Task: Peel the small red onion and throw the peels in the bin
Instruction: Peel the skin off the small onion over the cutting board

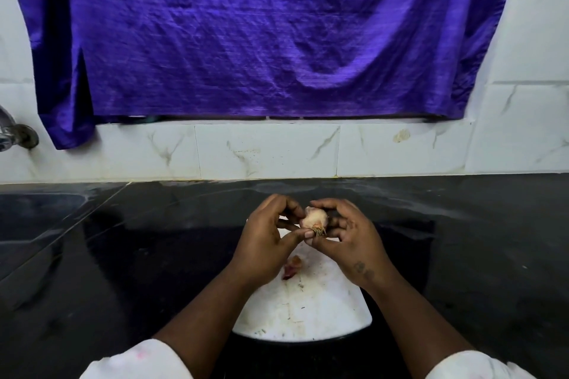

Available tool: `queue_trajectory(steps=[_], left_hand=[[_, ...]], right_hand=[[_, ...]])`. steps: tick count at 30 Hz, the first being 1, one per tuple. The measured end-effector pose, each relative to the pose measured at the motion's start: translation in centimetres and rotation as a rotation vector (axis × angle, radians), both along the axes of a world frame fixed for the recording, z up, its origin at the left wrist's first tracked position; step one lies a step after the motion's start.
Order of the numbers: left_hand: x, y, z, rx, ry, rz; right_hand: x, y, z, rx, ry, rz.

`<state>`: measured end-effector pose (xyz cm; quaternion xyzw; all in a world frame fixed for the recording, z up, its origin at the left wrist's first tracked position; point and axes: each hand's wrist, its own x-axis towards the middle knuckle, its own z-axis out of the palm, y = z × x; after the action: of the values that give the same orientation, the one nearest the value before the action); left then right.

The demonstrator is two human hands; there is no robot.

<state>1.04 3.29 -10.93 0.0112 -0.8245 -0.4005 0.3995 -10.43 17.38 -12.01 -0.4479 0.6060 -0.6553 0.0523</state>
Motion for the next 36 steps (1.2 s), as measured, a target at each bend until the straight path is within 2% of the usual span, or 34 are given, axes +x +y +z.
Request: queue_trajectory(steps=[4, 6, 10, 12, 19, 24, 31, 36], left_hand=[[0.1, -0.2, -0.2, 0.014, -0.001, 0.016], [0.1, -0.4, -0.4, 0.076, -0.042, 0.021], [0.0, -0.4, -0.3, 0.263, -0.108, -0.113], [-0.1, -0.5, -0.3, 0.286, -0.122, -0.149], [-0.1, -0.6, -0.3, 0.266, -0.048, -0.064], [-0.2, -0.7, -0.2, 0.229, 0.002, -0.033], [-0.3, -1.1, -0.5, -0.003, 0.062, 0.165], [-0.2, -0.8, -0.4, -0.058, 0.067, 0.231]], right_hand=[[0.2, 0.2, 0.2, -0.040, -0.095, 0.101], [0.2, 0.3, 0.5, -0.093, -0.127, 0.083], [0.1, 0.1, 0.4, -0.150, -0.186, 0.082], [0.0, 0.1, 0.3, -0.154, -0.202, 0.091], [-0.2, -0.2, -0.3, -0.102, -0.232, 0.179], [0.1, -0.1, -0.1, -0.002, -0.126, 0.104], [-0.1, -0.1, -0.2, 0.026, -0.097, 0.080], [-0.1, -0.1, -0.3, 0.040, -0.098, 0.104]])
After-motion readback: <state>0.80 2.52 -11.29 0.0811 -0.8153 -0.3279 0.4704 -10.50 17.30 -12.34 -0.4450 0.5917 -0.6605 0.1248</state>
